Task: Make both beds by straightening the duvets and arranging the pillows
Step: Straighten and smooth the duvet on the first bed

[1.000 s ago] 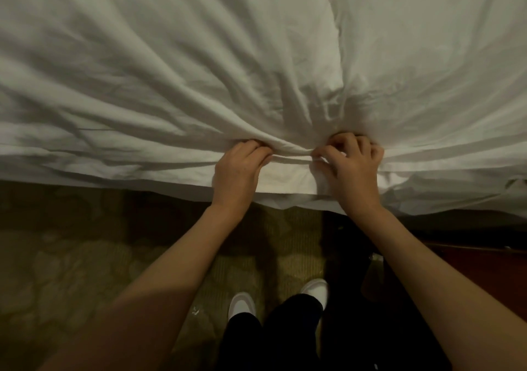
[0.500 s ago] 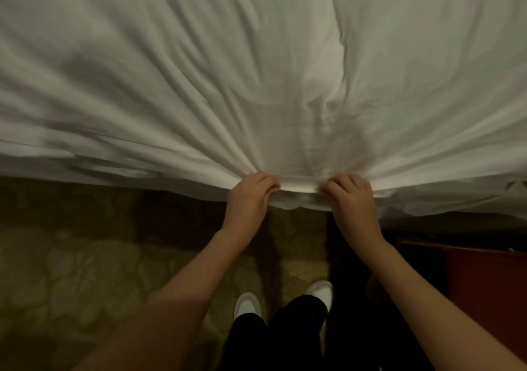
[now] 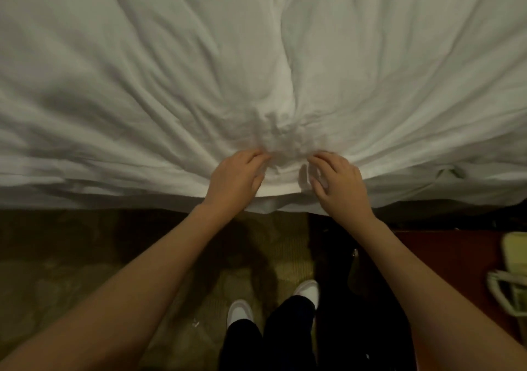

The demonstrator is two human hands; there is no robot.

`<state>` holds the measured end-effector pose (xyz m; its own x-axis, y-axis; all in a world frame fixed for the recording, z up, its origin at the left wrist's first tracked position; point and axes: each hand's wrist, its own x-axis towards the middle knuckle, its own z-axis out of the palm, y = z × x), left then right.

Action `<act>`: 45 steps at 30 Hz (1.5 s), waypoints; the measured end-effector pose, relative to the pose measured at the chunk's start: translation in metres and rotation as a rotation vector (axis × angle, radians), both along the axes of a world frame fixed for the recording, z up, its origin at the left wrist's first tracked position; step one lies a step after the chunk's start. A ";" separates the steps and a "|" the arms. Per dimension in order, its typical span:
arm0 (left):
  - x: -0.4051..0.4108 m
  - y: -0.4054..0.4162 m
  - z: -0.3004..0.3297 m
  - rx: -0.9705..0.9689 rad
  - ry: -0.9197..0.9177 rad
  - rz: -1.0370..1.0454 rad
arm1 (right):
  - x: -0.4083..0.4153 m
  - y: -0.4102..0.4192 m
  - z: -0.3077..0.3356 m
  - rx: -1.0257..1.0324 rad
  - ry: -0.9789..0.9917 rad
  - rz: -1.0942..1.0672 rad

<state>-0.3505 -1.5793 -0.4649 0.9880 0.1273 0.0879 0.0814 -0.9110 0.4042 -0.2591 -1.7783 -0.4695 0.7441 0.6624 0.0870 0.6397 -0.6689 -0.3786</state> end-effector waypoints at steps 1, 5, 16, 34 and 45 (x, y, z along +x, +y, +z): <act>0.008 -0.001 0.011 0.015 0.023 -0.014 | 0.004 -0.001 0.010 -0.019 0.006 -0.006; 0.041 -0.002 0.067 0.078 0.069 -0.053 | 0.023 -0.009 0.058 -0.090 0.025 -0.053; 0.150 -0.032 0.242 0.216 0.029 -0.192 | 0.113 -0.043 0.194 -0.089 0.032 -0.263; 0.306 -0.154 0.367 0.208 0.031 -0.421 | 0.195 -0.148 0.322 -0.049 0.133 -0.547; 0.429 -0.175 0.317 0.223 0.036 -0.797 | 0.214 -0.178 0.269 0.008 0.268 -0.914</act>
